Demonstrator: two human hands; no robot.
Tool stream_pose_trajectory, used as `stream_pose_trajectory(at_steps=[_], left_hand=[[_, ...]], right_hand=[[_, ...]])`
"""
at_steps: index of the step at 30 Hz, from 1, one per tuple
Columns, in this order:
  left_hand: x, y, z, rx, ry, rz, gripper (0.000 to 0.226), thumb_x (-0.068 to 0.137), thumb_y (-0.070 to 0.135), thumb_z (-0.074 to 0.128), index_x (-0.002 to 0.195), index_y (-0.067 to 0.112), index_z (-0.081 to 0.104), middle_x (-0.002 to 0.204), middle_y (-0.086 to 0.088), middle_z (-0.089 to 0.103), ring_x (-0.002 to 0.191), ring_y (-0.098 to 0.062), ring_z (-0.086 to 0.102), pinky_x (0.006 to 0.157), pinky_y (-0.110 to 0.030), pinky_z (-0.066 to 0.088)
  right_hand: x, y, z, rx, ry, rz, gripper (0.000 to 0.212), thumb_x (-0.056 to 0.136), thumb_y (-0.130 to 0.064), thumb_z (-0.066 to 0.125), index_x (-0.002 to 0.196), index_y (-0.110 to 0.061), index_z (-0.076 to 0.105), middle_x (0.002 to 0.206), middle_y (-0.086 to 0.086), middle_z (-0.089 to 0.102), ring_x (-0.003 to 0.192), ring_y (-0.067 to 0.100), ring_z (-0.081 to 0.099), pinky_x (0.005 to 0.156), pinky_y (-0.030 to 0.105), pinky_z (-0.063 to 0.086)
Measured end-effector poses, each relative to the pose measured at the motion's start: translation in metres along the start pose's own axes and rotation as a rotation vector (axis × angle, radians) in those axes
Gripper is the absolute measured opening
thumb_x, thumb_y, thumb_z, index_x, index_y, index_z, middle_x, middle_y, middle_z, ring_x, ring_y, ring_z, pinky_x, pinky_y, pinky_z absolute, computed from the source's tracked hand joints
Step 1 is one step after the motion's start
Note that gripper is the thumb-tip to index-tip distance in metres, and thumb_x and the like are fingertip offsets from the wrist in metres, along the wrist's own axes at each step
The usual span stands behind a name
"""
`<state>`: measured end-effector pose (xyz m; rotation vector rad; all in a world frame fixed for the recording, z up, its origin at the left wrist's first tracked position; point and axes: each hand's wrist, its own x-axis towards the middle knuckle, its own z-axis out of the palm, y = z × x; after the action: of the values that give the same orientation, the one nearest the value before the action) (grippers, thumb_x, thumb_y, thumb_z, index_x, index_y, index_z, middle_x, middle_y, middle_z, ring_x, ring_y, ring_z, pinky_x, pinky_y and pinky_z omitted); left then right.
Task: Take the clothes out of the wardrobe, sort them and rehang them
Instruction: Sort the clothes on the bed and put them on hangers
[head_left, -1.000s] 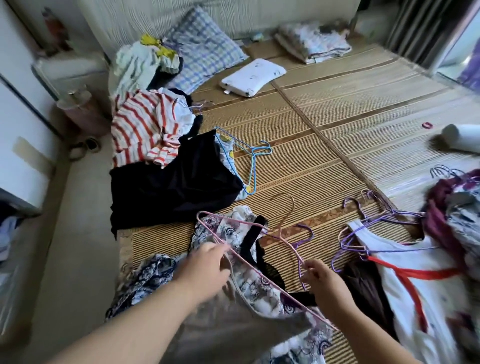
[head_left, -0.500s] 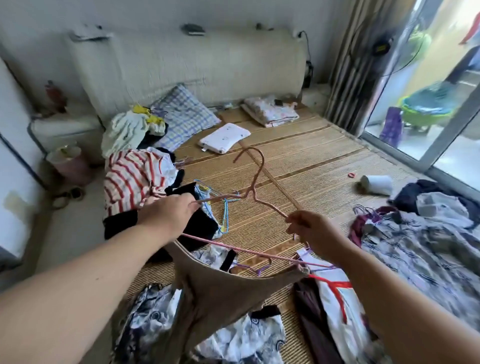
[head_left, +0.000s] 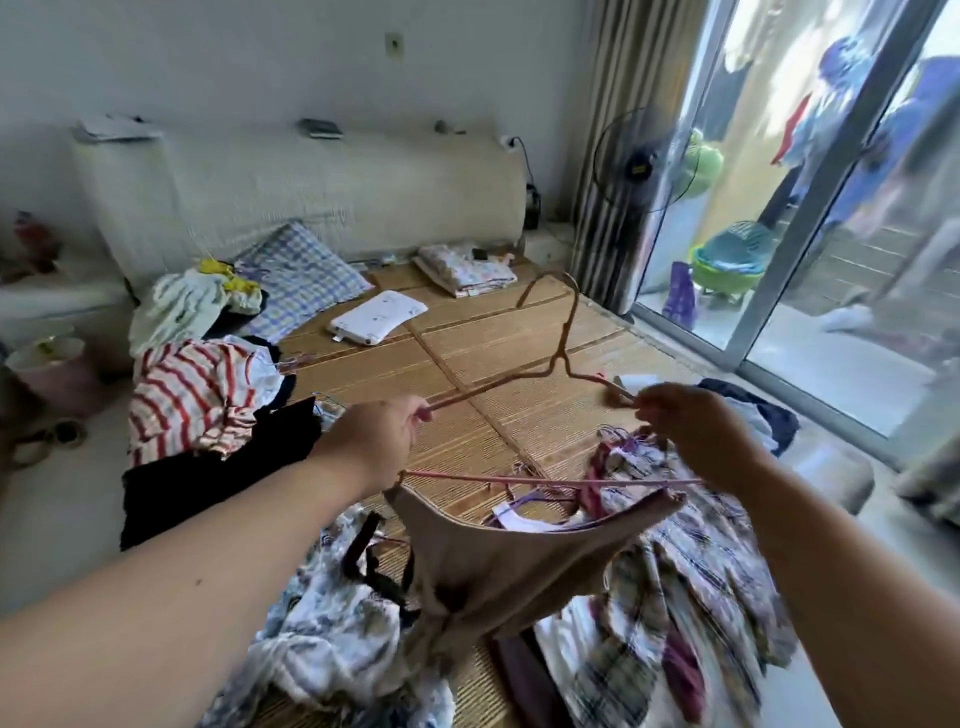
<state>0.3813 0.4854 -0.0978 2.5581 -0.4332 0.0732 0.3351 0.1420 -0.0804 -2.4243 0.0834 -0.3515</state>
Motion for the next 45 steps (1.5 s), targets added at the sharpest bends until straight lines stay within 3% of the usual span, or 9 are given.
stream_pose_trajectory(at_steps=[5,9,12,17,19,23,29,40,45], left_hand=[[-0.016,0.092,0.039,-0.013,0.033,0.010,0.027,0.099,0.023,0.035,0.104,0.032,0.060,0.084,0.004,0.063,0.070,-0.009,0.055,0.053,-0.024,0.035],[-0.027,0.150,0.064,-0.045,0.031,0.033,0.028,0.099,0.021,0.035,0.105,0.029,0.060,0.086,0.001,0.063,0.078,-0.017,0.058,0.057,-0.026,0.035],[-0.029,0.176,0.082,-0.060,0.051,0.017,0.026,0.099,0.022,0.037,0.101,0.033,0.060,0.082,0.004,0.062,0.067,-0.012,0.053,0.052,-0.025,0.031],[-0.027,0.179,0.117,-0.142,-0.064,-0.096,0.024,0.098,0.020,0.041,0.097,0.032,0.062,0.079,0.002,0.064,0.069,-0.019,0.055,0.058,-0.028,0.038],[-0.024,0.171,0.135,-0.132,-0.105,-0.138,0.022,0.097,0.021,0.042,0.098,0.031,0.062,0.080,0.003,0.064,0.070,-0.018,0.055,0.058,-0.028,0.038],[-0.010,0.146,0.176,-0.108,-0.152,-0.204,0.021,0.096,0.019,0.044,0.100,0.029,0.063,0.091,0.000,0.066,0.069,-0.013,0.048,0.051,-0.024,0.027],[0.041,0.090,0.236,-0.010,-0.243,-0.319,0.020,0.095,0.028,0.046,0.081,0.019,0.057,0.089,-0.007,0.066,0.086,-0.028,0.059,0.061,-0.031,0.030],[0.160,-0.093,0.357,-0.007,-0.410,-0.593,0.024,0.092,0.029,0.047,0.068,0.027,0.051,0.093,-0.004,0.067,0.089,-0.027,0.059,0.075,-0.031,0.047],[0.189,-0.144,0.402,0.045,-0.481,-0.560,0.018,0.095,0.027,0.044,0.091,0.028,0.061,0.102,-0.002,0.066,0.092,-0.023,0.059,0.069,-0.025,0.036]], right_hand=[[-0.034,0.057,-0.073,-0.071,0.073,0.035,0.016,0.086,-0.016,0.065,0.099,-0.023,0.071,0.088,0.002,0.072,0.080,0.020,0.064,0.074,0.036,0.049],[-0.047,0.087,-0.126,-0.044,0.142,0.036,0.019,0.087,-0.015,0.064,0.091,-0.033,0.069,0.069,-0.015,0.064,0.058,0.005,0.056,0.054,0.019,0.042],[-0.044,0.100,-0.153,-0.178,0.133,-0.002,0.018,0.088,-0.022,0.063,0.086,-0.039,0.063,0.072,-0.011,0.062,0.054,0.006,0.052,0.055,0.024,0.038],[-0.032,0.127,-0.150,-0.211,0.110,-0.026,0.017,0.085,-0.013,0.066,0.097,-0.022,0.075,0.078,0.000,0.069,0.060,0.007,0.052,0.054,0.024,0.034],[-0.025,0.141,-0.133,-0.222,0.057,-0.039,0.016,0.084,-0.013,0.067,0.097,-0.020,0.075,0.075,-0.001,0.069,0.056,-0.002,0.051,0.051,0.016,0.032],[-0.007,0.173,-0.091,-0.273,-0.066,0.062,0.018,0.087,-0.017,0.064,0.102,-0.021,0.074,0.089,0.006,0.073,0.065,0.016,0.057,0.053,0.022,0.036],[0.042,0.216,-0.020,-0.353,-0.245,0.151,0.020,0.091,-0.016,0.058,0.106,-0.019,0.070,0.103,0.006,0.071,0.090,0.024,0.065,0.075,0.031,0.049],[0.162,0.305,0.197,-0.476,-0.424,0.327,0.019,0.092,-0.020,0.052,0.101,-0.025,0.068,0.093,0.007,0.071,0.084,0.026,0.066,0.063,0.025,0.041],[0.196,0.336,0.274,-0.471,-0.479,0.352,0.017,0.090,-0.021,0.051,0.088,-0.014,0.066,0.089,0.015,0.070,0.084,0.032,0.064,0.062,0.026,0.034]])
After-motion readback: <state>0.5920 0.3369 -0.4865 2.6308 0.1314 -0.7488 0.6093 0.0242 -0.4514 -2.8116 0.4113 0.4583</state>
